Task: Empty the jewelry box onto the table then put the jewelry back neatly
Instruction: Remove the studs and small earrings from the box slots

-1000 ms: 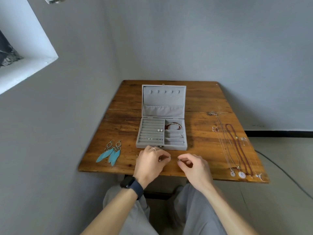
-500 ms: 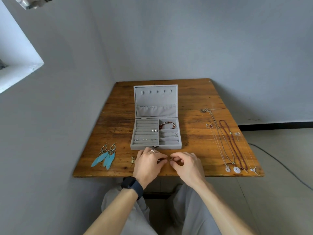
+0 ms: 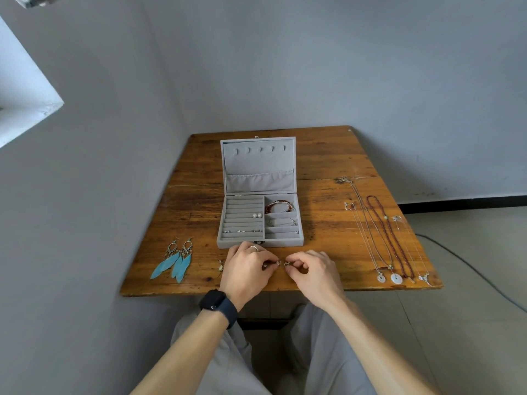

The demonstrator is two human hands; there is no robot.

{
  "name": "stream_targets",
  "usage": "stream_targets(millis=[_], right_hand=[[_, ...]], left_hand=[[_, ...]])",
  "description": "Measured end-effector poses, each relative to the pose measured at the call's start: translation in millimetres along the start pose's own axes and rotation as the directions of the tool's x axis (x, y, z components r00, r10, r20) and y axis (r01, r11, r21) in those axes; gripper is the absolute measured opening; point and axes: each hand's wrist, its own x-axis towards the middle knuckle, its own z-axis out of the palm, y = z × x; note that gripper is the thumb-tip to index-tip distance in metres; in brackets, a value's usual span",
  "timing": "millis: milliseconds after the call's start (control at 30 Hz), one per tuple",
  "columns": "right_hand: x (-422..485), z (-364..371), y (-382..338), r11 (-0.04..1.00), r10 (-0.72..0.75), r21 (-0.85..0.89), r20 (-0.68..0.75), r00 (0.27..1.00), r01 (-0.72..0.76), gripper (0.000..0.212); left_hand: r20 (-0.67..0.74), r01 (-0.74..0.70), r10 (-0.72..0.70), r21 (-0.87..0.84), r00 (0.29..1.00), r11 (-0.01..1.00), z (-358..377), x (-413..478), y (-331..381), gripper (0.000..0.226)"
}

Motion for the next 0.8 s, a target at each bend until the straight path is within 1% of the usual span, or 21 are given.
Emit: stream_targets(millis=[167,367,600,800], right_hand=[[-1.5,-1.0,-1.9,1.0,-0.003,-0.007,-0.016,1.0,0.003,0.018],[-2.9,-1.5,-1.4,1.0,0.011,0.018,-0.036,0.999,-0.01,0.014],[-3.4,-2.5,-2.7,0.999,0.021,0.038,-0.031,0.999,-0.019,0.019],[-4.6,-6.9,-3.4,0.998,0.016,0.069,-0.022,1.0,-0.015,0.02]], left_hand=[[0.033,0.009,-0.008,-0.041,0.999,0.999,1.5,-0.5,1.3,0.023],[0.03,0.009,-0.009,-0.028,1.0,1.0,-0.4,0.0,-1.0,0.022],[0.052,0.019,-0.017,-0.032,0.999,0.999,-1.0,-0.2,-3.0,0.024],[0.055,0.015,-0.012,-0.053,0.998,0.999,-4.0,1.1,-3.9,0.024]])
